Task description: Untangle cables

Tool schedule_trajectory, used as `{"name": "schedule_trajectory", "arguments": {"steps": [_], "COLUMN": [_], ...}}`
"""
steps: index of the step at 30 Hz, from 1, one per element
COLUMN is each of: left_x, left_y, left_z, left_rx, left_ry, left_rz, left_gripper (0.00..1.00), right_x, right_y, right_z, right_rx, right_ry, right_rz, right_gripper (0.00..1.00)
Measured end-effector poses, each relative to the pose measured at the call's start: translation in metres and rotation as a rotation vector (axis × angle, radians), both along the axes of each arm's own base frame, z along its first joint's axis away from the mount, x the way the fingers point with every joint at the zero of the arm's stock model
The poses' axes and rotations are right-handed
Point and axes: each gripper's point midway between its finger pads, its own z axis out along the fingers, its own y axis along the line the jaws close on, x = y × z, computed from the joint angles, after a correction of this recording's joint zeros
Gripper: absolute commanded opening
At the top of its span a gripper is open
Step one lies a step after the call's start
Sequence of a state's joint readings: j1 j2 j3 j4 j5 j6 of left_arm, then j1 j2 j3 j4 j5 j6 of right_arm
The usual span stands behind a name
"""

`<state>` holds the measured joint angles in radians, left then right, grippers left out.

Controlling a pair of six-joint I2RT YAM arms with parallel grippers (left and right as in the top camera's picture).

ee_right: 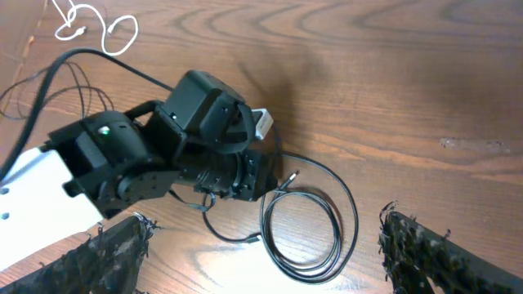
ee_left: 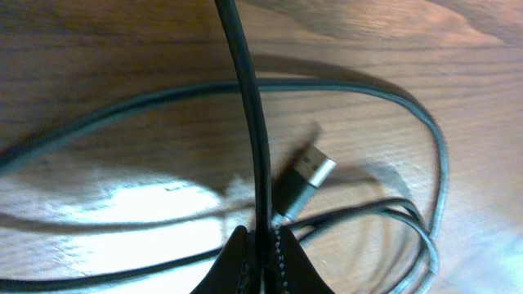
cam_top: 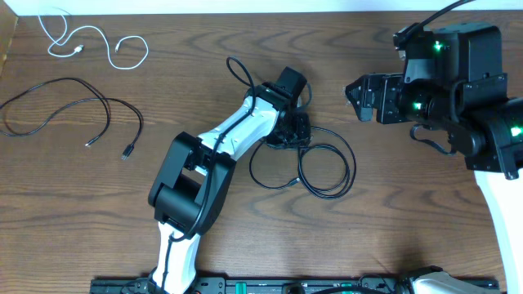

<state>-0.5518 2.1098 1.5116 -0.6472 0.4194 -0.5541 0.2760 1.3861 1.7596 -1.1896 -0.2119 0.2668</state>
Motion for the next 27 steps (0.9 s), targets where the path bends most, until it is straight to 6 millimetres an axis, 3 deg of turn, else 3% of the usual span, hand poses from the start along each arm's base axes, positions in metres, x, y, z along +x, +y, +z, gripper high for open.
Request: {"name": "schedule_trajectory", "arguments": {"steps": [3,6,11,12,14,18,22,27], "left_x": [0.001,0.009,0.024,0.026,0.027,0.015,-0.003,-0.017], "left_y": [-0.003,-0.009,-0.015,-0.013,-0.004,0.031,0.066,0.091], "left_z": [0.015,0.058,0.181,0.213,0.272,0.373,0.443,0.51], "left_rx": [-0.029,-0.095,-0.291,-0.344,-0.441,-0.594,-0.708,-0.876], "left_ry": [-0.021,-0.11,-0.383,-0.45,-0.576,-0.796,-0.955,-1.105], "left_rz": [-0.003,0.008,0.047,0.066,0.103,0.176,0.247,0.316], "left_gripper": [0.07,0.07,0.08,0.07,0.08,0.07,0.07,0.07], "right_x": [0.001,0.003,0.004,0.005,0.008,0.015,0.018,0.016], "right_y": [0.0,0.0,-0.001,0.0,0.0,0.002,0.005,0.008], "right_z": [-0.003,-0.005,-0.01,-0.012,-0.019,-0.037,-0.044,-0.044], "right_rx": [-0.003,-0.007,-0.017,-0.02,-0.027,-0.042,-0.039,-0.029], "right_ry": [0.012,0.017,0.031,0.04,0.063,0.118,0.142,0.148], "right_rz": [0.0,-0.002,-0.007,-0.007,-0.008,-0.007,0.001,0.015], "right_gripper": [0.87,0.87,0.89,0.89,0.89,0.91,0.99,0.99]}}
